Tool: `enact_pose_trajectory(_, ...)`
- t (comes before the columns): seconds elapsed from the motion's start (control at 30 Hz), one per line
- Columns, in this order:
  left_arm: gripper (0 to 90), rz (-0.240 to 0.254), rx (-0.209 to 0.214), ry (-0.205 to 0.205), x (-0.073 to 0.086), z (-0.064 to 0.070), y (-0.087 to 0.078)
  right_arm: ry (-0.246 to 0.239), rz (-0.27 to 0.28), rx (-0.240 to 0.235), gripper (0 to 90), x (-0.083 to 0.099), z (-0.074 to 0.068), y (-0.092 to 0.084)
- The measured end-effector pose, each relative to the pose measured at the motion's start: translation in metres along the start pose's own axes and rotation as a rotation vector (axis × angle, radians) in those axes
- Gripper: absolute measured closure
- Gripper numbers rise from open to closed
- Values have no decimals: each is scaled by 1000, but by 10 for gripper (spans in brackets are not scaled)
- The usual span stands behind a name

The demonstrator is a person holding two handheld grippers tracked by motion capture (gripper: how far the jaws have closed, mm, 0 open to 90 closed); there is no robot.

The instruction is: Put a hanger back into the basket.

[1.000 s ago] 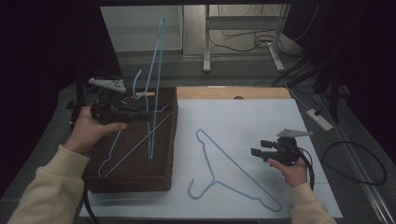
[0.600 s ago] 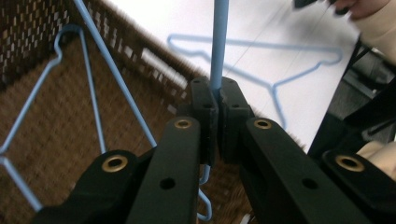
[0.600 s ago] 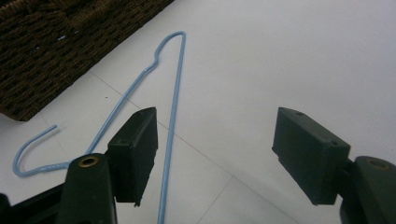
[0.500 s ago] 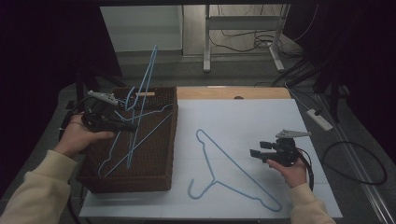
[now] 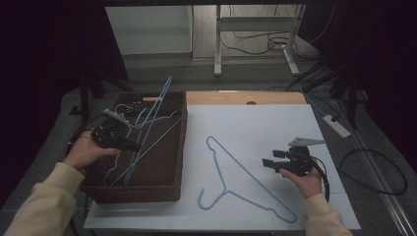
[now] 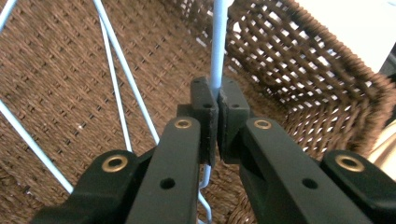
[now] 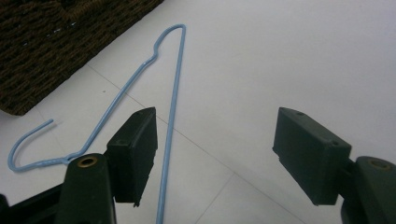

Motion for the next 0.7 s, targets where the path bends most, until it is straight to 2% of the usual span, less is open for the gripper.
enact_pose_trajectory(0.17, 871, -37, -4, -13, 4, -6, 8, -8, -10, 1, 312, 1, -1, 1)
enact_pose_trajectory(0.3, 871, -27, 4, -33, 4, -11, 10, -8, -10, 2, 311, 2, -1, 1)
enact_pose_trajectory(0.5, 870, -36, -7, -58, 2, -17, 17, -7, -9, 3, 310, 2, -1, 1)
enact_pose_trajectory(0.7, 871, -63, -12, -40, -5, -16, 17, -10, -9, 2, 309, 2, -2, 1)
Point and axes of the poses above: each handheld gripper's, and its own axes: y roughly forward along the jaws, x roughly out of its underside, z roughly to its right, the point moved 5 cm from there along y, roughly forward along the jaws, and after that the axes turned 8 degrees about z, right-handed, at the moved point
